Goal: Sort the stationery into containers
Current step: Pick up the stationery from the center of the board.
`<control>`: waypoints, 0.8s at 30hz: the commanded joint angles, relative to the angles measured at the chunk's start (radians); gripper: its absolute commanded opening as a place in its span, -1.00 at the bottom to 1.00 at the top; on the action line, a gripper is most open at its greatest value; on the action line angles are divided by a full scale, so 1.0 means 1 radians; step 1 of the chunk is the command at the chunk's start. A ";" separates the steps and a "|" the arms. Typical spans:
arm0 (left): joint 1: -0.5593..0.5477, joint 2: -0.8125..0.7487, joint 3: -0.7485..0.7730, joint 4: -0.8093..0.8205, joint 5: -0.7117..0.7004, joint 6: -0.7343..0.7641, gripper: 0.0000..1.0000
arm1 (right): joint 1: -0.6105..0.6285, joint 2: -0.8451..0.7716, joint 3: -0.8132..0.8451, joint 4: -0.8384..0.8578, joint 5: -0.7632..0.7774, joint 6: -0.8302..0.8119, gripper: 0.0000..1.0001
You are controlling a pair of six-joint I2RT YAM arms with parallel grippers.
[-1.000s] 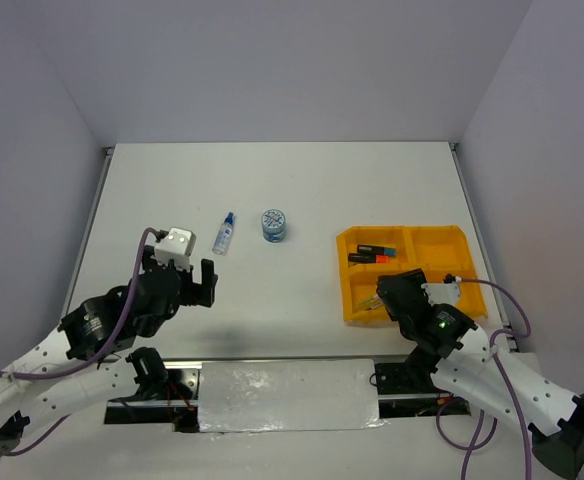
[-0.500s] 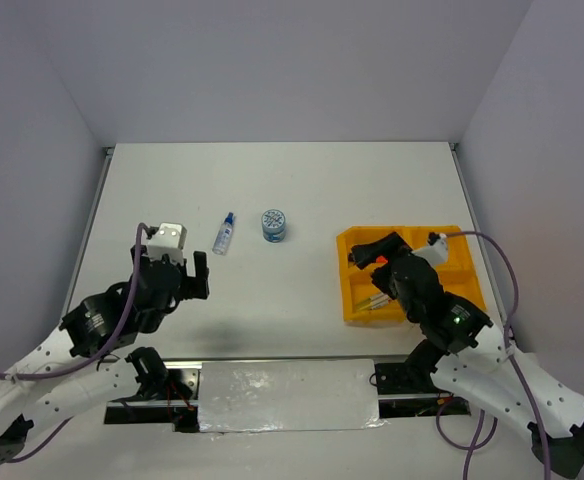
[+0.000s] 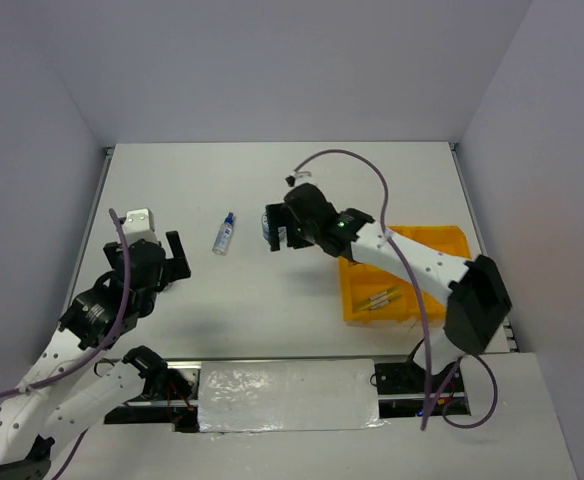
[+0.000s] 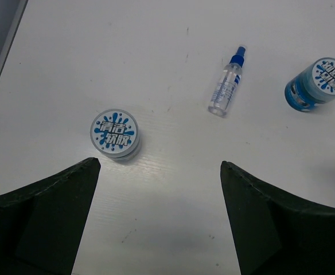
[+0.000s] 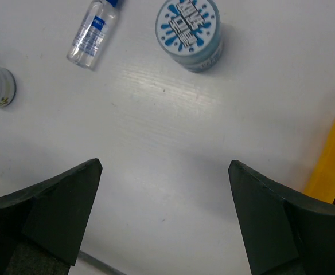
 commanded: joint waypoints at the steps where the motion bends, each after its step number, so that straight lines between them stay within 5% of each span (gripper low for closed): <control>1: 0.005 -0.026 0.013 0.038 -0.006 -0.008 0.99 | 0.006 0.139 0.205 -0.032 -0.012 -0.176 1.00; 9: 0.008 0.033 0.017 0.042 0.038 0.015 0.99 | 0.004 0.562 0.656 -0.267 0.144 -0.239 0.99; 14: 0.007 0.034 0.020 0.035 0.041 0.014 0.99 | -0.008 0.671 0.762 -0.271 0.166 -0.264 1.00; 24: 0.008 0.033 0.013 0.059 0.093 0.037 0.99 | -0.059 0.728 0.718 -0.181 0.094 -0.284 1.00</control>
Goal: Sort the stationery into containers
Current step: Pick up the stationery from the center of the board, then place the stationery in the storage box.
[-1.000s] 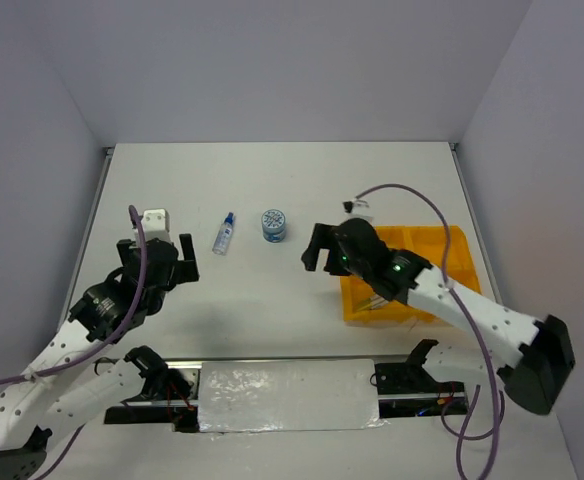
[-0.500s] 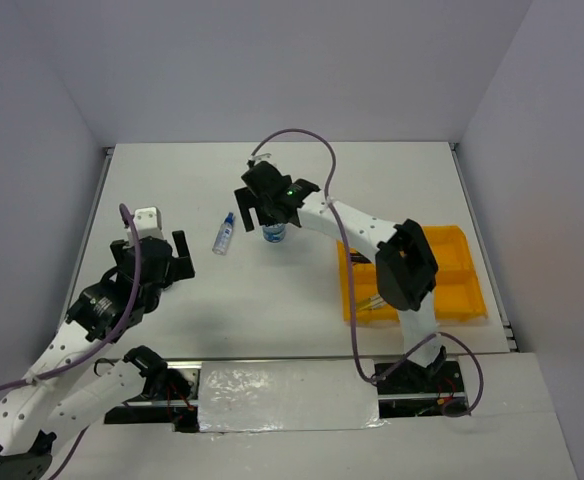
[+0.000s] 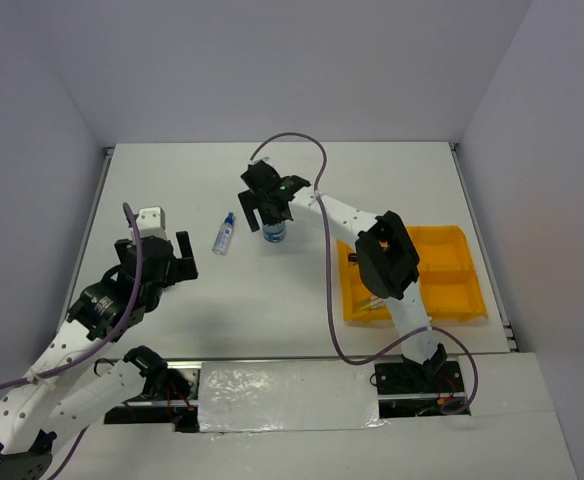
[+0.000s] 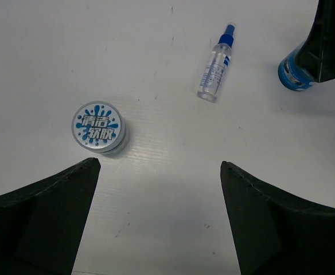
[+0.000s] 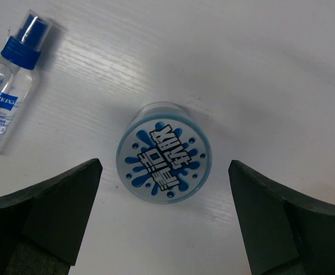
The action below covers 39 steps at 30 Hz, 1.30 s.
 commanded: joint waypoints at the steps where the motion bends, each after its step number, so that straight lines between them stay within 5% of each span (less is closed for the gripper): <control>1: 0.004 0.002 0.010 0.052 0.030 0.032 0.99 | -0.023 0.017 0.006 0.052 -0.031 -0.026 1.00; 8: 0.004 0.011 0.009 0.058 0.048 0.040 0.99 | -0.050 0.048 0.001 0.077 -0.129 -0.035 0.93; 11: 0.003 0.011 0.009 0.062 0.058 0.043 0.99 | -0.052 0.042 -0.017 0.092 -0.163 -0.033 0.60; 12: 0.004 0.011 0.009 0.062 0.056 0.043 0.99 | -0.052 0.037 -0.020 0.094 -0.167 -0.030 0.28; 15: 0.004 0.012 0.007 0.064 0.058 0.044 0.99 | -0.052 -0.015 -0.054 0.107 -0.170 -0.027 -0.24; 18: 0.004 0.008 0.009 0.061 0.055 0.044 0.99 | -0.052 -0.155 -0.132 0.130 -0.154 -0.006 -0.45; 23: 0.004 -0.009 0.009 0.061 0.047 0.043 0.99 | -0.087 -0.491 -0.400 0.134 -0.017 0.028 -0.45; 31: 0.004 -0.026 0.004 0.065 0.058 0.049 0.99 | -0.501 -1.016 -0.847 0.137 -0.015 0.085 -0.40; 39: -0.002 -0.034 0.000 0.067 0.058 0.048 0.99 | -0.835 -1.056 -0.890 0.192 0.006 0.103 -0.41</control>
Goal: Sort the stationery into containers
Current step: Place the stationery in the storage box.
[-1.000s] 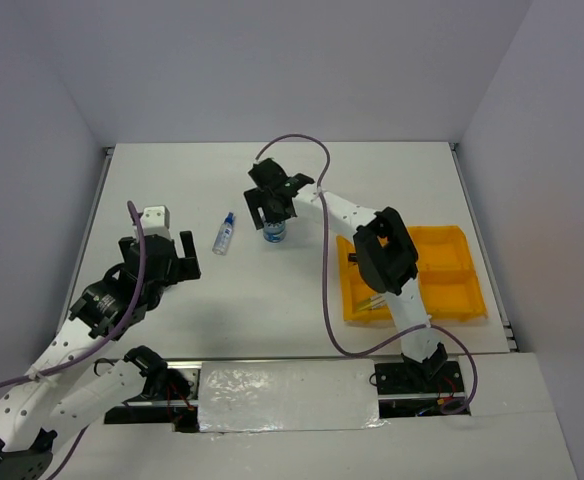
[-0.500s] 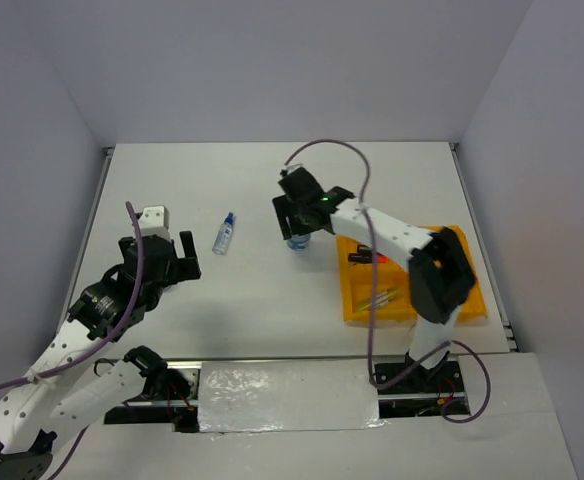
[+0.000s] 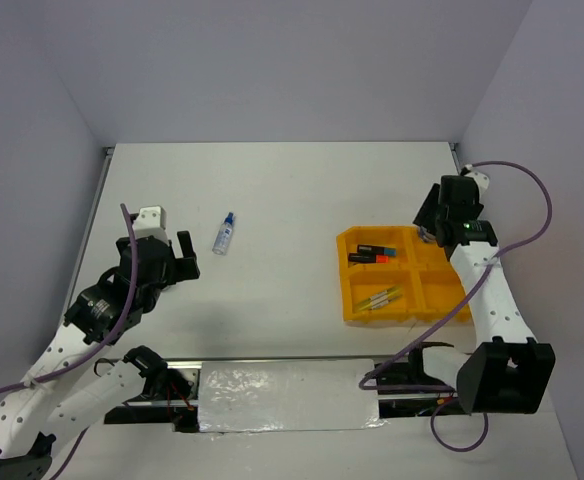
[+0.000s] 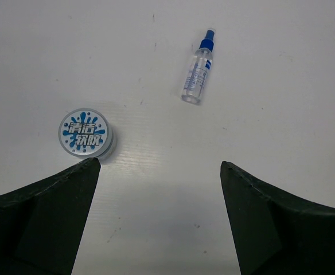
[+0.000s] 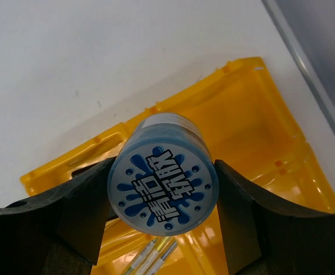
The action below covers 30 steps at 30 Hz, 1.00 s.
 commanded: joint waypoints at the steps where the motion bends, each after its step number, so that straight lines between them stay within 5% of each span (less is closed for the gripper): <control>1: -0.006 -0.014 0.000 0.031 0.000 0.020 0.99 | -0.067 -0.002 0.003 0.092 0.017 0.026 -0.41; 15: -0.007 -0.020 0.002 0.031 -0.007 0.014 0.99 | -0.092 0.163 -0.009 0.125 -0.006 0.055 -0.18; 23: -0.007 -0.029 0.002 0.028 -0.013 0.008 0.99 | -0.092 0.191 0.006 0.105 -0.046 0.049 0.52; 26: -0.009 -0.030 0.002 0.025 -0.021 0.005 0.99 | -0.092 0.203 0.020 0.087 -0.071 0.049 0.95; 30: -0.007 -0.026 0.005 0.014 -0.043 -0.009 0.99 | -0.092 0.180 0.020 0.084 -0.100 0.043 0.99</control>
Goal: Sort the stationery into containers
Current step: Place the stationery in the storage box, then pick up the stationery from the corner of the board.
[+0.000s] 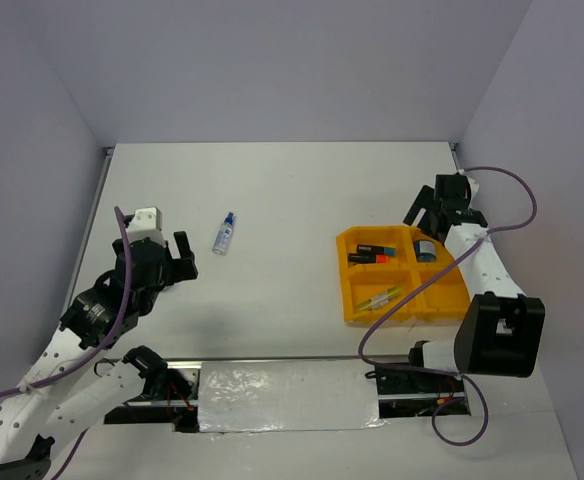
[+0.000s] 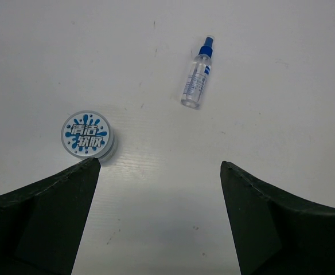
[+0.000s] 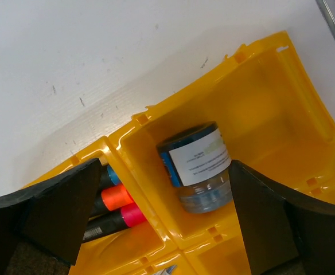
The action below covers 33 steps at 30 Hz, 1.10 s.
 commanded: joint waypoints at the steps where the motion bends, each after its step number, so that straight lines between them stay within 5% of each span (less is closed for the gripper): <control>1: -0.003 -0.004 0.008 0.010 -0.044 -0.009 0.99 | -0.005 -0.032 0.038 0.019 -0.024 -0.004 1.00; 12: -0.002 -0.036 0.022 -0.045 -0.156 -0.077 0.99 | 0.099 -0.086 0.070 -0.042 -0.036 -0.022 1.00; 15: -0.002 -0.050 0.025 -0.060 -0.182 -0.089 0.99 | 0.099 -0.130 0.018 -0.004 -0.144 -0.037 0.99; 24: 0.003 -0.069 0.064 -0.217 -0.406 -0.268 0.99 | 0.667 -0.132 -0.029 0.230 -0.254 0.025 0.99; 29: 0.041 0.072 0.092 -0.298 -0.395 -0.366 0.99 | 0.822 -0.066 0.001 0.335 -0.244 0.064 0.99; 33: 0.162 0.241 0.071 -0.171 -0.237 -0.339 0.99 | 0.907 -0.073 0.023 0.320 -0.234 0.049 1.00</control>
